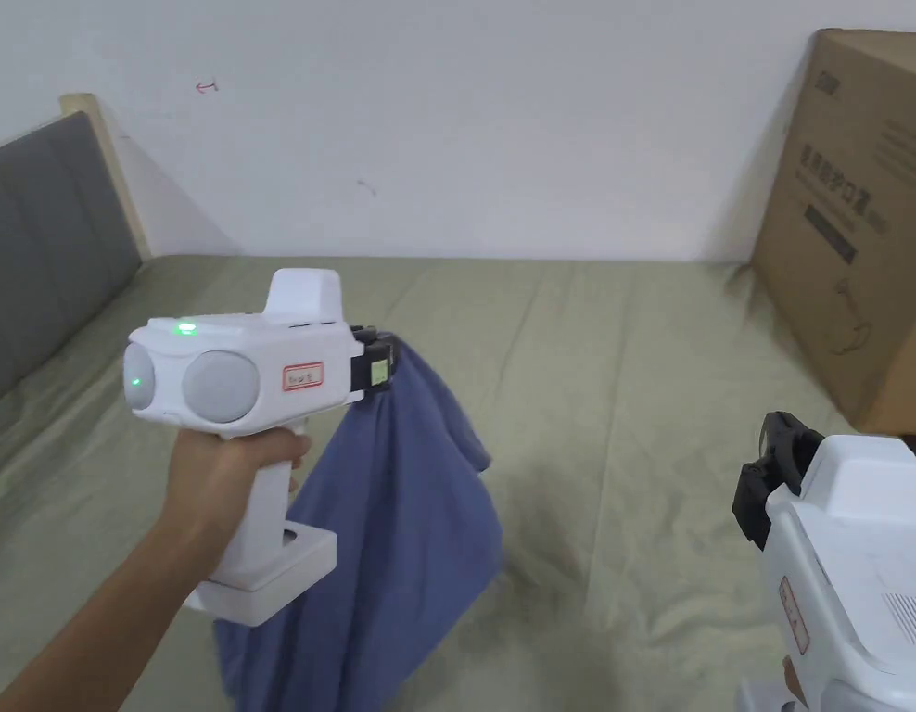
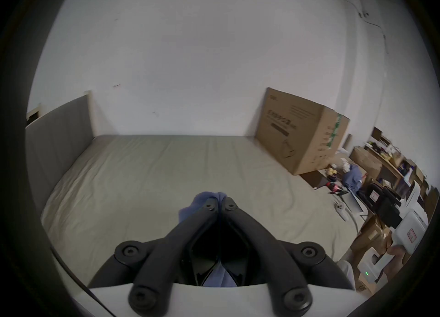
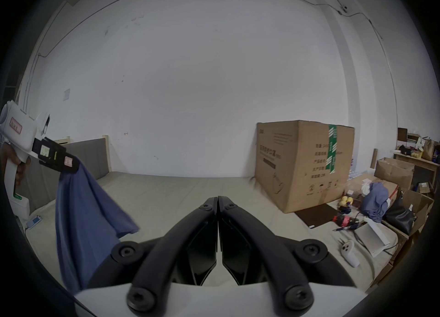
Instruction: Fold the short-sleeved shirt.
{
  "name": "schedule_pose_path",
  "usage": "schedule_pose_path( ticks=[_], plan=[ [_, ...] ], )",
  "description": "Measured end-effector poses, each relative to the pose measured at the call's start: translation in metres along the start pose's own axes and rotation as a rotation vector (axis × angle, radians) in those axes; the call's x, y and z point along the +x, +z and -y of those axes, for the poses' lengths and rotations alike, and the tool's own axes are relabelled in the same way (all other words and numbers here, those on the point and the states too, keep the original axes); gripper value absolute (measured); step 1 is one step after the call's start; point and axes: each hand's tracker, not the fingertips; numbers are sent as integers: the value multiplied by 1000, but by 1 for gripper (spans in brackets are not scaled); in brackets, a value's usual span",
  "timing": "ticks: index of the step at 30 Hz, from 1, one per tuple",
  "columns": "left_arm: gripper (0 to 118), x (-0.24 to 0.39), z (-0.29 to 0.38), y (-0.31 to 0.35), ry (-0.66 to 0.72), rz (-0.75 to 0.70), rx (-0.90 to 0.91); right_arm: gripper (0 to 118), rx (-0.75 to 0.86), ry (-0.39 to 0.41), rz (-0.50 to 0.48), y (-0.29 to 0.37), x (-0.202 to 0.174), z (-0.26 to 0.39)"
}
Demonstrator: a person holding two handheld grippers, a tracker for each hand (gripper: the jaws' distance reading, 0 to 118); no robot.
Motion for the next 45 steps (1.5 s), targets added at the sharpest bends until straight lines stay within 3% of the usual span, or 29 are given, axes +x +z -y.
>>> schedule_pose_path(
  ticks=[7, 14, 18, 25, 30, 32, 34, 35, 36, 37, 38, 45],
  plan=[
    [0, 81, 13, -59, -71, 169, -62, 0, 19, 12, 92, 16, 38, -3],
    [0, 133, 92, -103, -89, 283, -246, 0, -4, -12, 151, 22, 60, 8],
    [0, 131, 154, -126, -110, 261, -407, 0, -26, -14, 151, 22, 61, 18],
    [0, 112, 247, -165, -173, 102, -668, 0, -63, -15, 135, 20, 57, 30],
    [1, 112, 258, -167, -128, 74, -654, 0, -77, -6, 128, 20, 53, 31],
    [33, 114, 248, -158, -106, 93, -621, 0, -75, -4, 125, 20, 51, 30],
    [76, 112, 235, -145, -78, 91, -555, 0, -71, 1, 124, 22, 49, 27],
    [85, 110, 226, -138, -61, 86, -520, 0, -66, 2, 124, 23, 48, 26],
    [85, 112, 215, -129, -47, 84, -484, 0, -62, 1, 124, 23, 48, 24],
    [112, 109, 203, -118, -31, 83, -429, 0, -58, 0, 122, 23, 47, 21],
    [118, 107, 191, -107, -23, 86, -370, 0, -53, 1, 121, 24, 46, 19],
    [118, 82, 114, -32, -90, -45, 28, 0, -10, 6, 113, 25, 39, 0]
  ],
)
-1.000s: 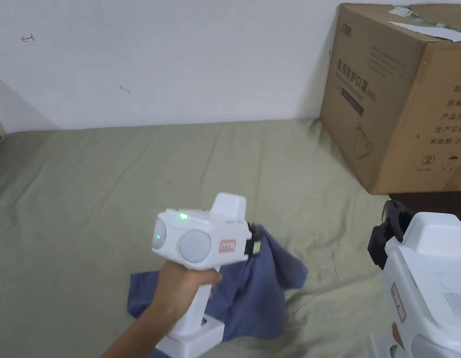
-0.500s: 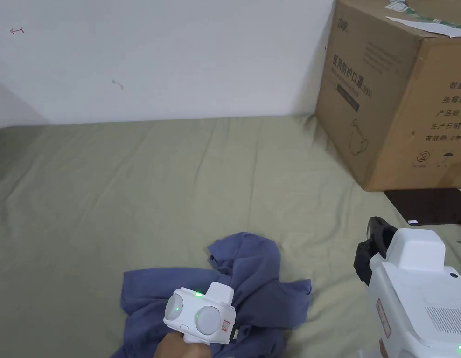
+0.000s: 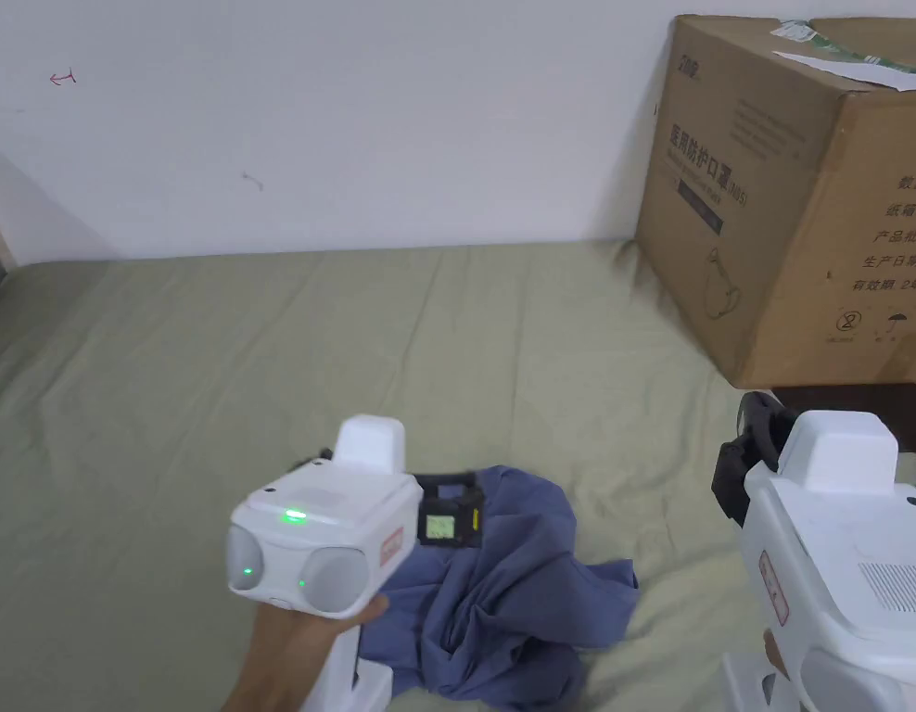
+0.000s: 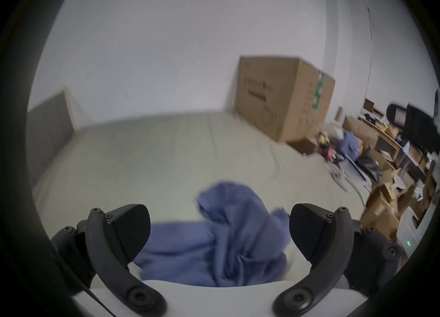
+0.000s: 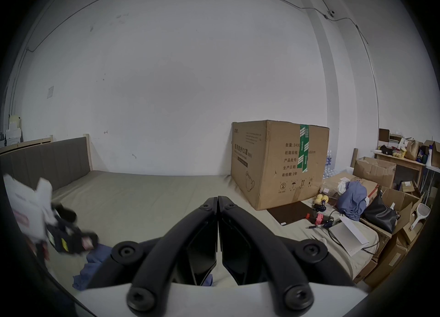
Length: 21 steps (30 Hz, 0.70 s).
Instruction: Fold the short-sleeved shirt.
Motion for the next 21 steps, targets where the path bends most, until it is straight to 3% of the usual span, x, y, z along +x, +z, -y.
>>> schedule_pose_path(
  ticks=[5, 8, 10, 12, 13, 14, 15, 21],
  plan=[
    [118, -34, -17, 37, -23, -120, 195, 0, 30, -2, -11, 1, -6, -11],
    [109, -54, -15, 49, -23, -214, 265, 0, 43, 0, -18, 2, -11, -14],
    [95, -66, -12, 57, -1, -252, 299, 0, 47, 6, -29, 3, -13, -15],
    [69, -75, -10, 59, 7, -258, 309, 0, 48, 9, -36, 3, -16, -15],
    [49, -79, -8, 61, 13, -257, 309, 0, 48, 11, -40, 4, -17, -15],
    [15, -82, -7, 62, 17, -254, 307, 0, 48, 13, -44, 4, -18, -15],
    [0, -84, -6, 61, 27, -260, 305, 0, 48, 15, -46, 4, -19, -15],
    [0, -86, -2, 64, 33, -242, 277, 0, 47, 17, -58, 4, -24, -14]
  ],
)
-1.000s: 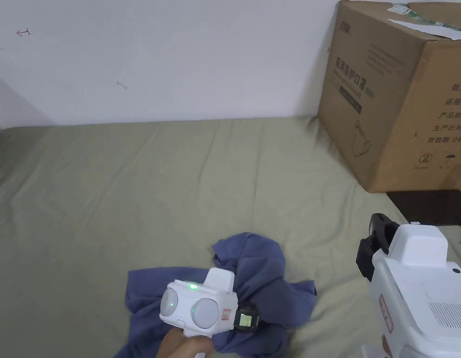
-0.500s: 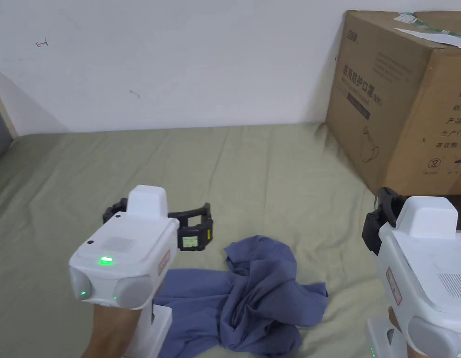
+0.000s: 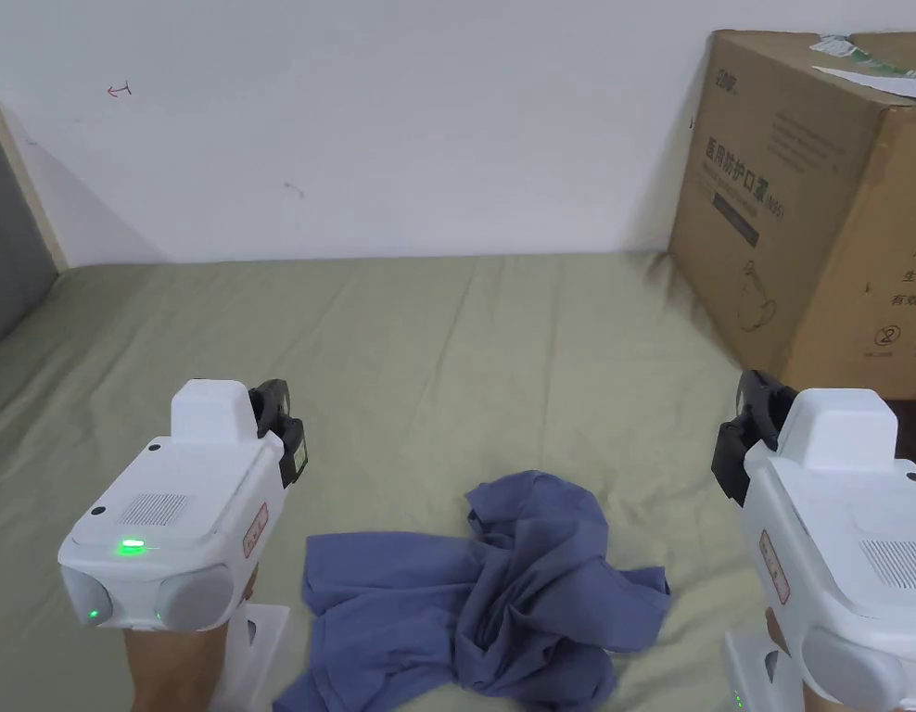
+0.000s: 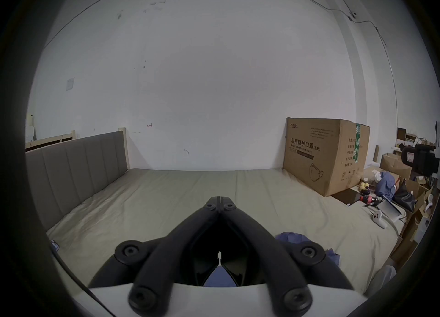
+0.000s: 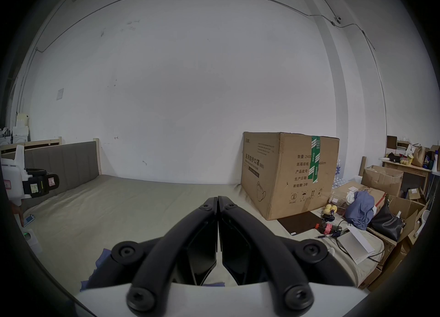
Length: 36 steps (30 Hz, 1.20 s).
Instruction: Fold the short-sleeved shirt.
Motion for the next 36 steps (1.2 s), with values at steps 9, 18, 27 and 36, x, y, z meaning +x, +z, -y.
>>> schedule_pose_path(
  ticks=[9, 18, 27, 36],
  plan=[
    [0, -8, 60, -37, 79, 32, -525, 0, -25, 1, -9, -3, 0, 10],
    [27, -11, 164, -33, 186, 21, -789, 0, -68, 2, -7, -8, 3, 26],
    [97, 0, 205, -35, 92, -19, -911, 0, -114, -1, -6, -18, 4, 42],
    [7, 11, 211, -37, 102, 51, -903, 0, -207, -8, -12, -42, 6, 67]
  ],
)
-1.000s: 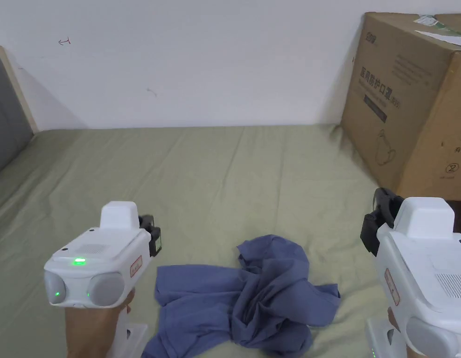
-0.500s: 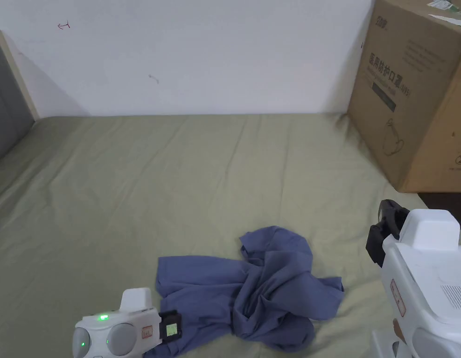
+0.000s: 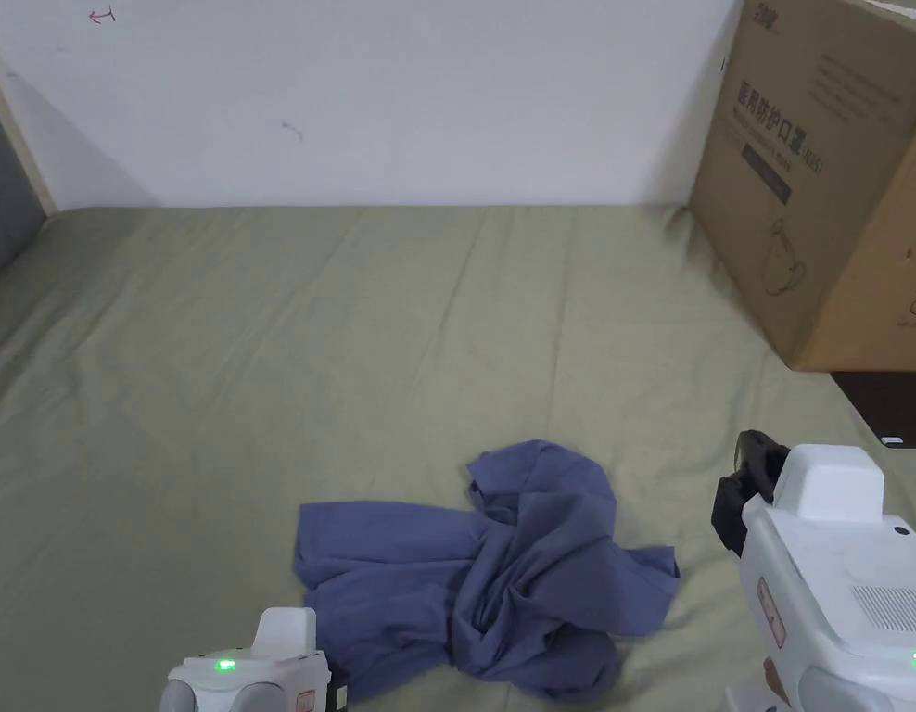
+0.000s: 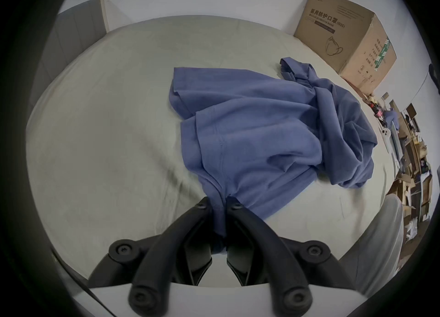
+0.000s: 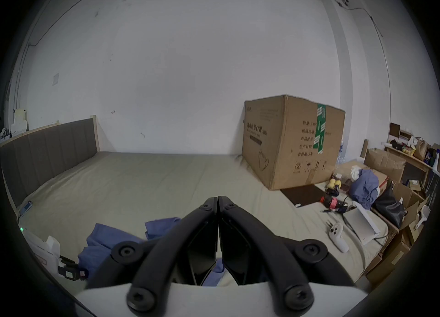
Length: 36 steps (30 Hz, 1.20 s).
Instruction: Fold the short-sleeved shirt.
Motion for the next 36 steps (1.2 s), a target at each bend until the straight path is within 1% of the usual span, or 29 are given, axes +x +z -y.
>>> schedule_pose_path(
  ticks=[1, 3, 4, 5, 6, 7, 8, 9, 10, 13, 14, 15, 16, 17, 18, 19, 21, 22, 23, 24, 25, 27, 30, 33, 35, 36],
  plan=[
    [7, -1, 0, 4, -23, 17, 26, 0, -48, -7, -6, -9, 2, 5],
    [6, -4, -3, 15, -2, 25, 52, 1, -130, -16, -13, -29, 5, 15],
    [6, -6, -6, 21, 9, 46, 70, 7, -174, -24, -16, -41, 6, 22],
    [6, -7, -9, 27, 16, 57, 94, 21, -238, -32, -20, -54, 7, 28],
    [6, -9, -12, 32, 17, 65, 101, 40, -297, -41, -22, -69, 10, 36],
    [6, -9, -15, 37, 15, 76, 106, 68, -358, -60, -28, -85, 13, 45],
    [6, -9, -17, 40, 14, 82, 121, 84, -417, -63, -36, -100, 14, 55],
    [6, -9, -19, 42, 10, 85, 130, 93, -466, -87, -45, -115, 16, 66],
    [6, -8, -22, 43, 1, 87, 135, 96, -526, -96, -45, -130, 17, 76],
    [6, -6, -27, 42, -10, 85, 143, 95, -656, -80, -39, -166, 19, 105],
    [6, -6, -29, 40, -9, 87, 143, 95, -682, -89, -42, -175, 20, 113],
    [6, -6, -30, 39, -7, 89, 144, 94, -714, -89, -39, -181, 21, 120],
    [6, -7, -31, 38, -5, 91, 143, 88, -742, -89, -42, -191, 22, 131],
    [6, -7, -32, 36, -1, 93, 141, 80, -771, -90, -44, -197, 23, 138],
    [6, -8, -34, 35, 5, 95, 140, 68, -789, -97, -45, -200, 22, 142],
    [6, -10, -34, 34, 10, 98, 138, 46, -797, -102, -49, -203, 22, 145],
    [6, -11, -34, 32, 18, 102, 134, 23, -802, -127, -89, -204, 20, 155],
    [6, -12, -34, 31, 20, 103, 133, 16, -813, -134, -106, -205, 19, 158],
    [6, -13, -34, 30, 20, 104, 131, 12, -800, -129, -108, -204, 18, 159],
    [6, -13, -34, 30, 21, 103, 131, 12, -782, -129, -124, -193, 11, 154],
    [6, -14, -33, 31, 23, 105, 133, 3, -770, -115, -118, -188, 7, 150],
    [6, -14, -33, 36, 32, 117, 141, 3, -742, -97, -121, -182, 5, 142],
    [6, -14, -36, 45, 55, 137, 162, 3, -657, -86, -110, -169, 15, 123],
    [6, -15, -45, 59, 79, 158, 209, 3, -564, -70, -117, -139, 16, 79],
    [6, -19, -59, 69, 96, 170, 247, 3, -490, -61, -118, -127, 22, 47],
    [6, -20, -67, 74, 95, 171, 269, 3, -456, -60, -114, -125, 32, 30]
  ],
)
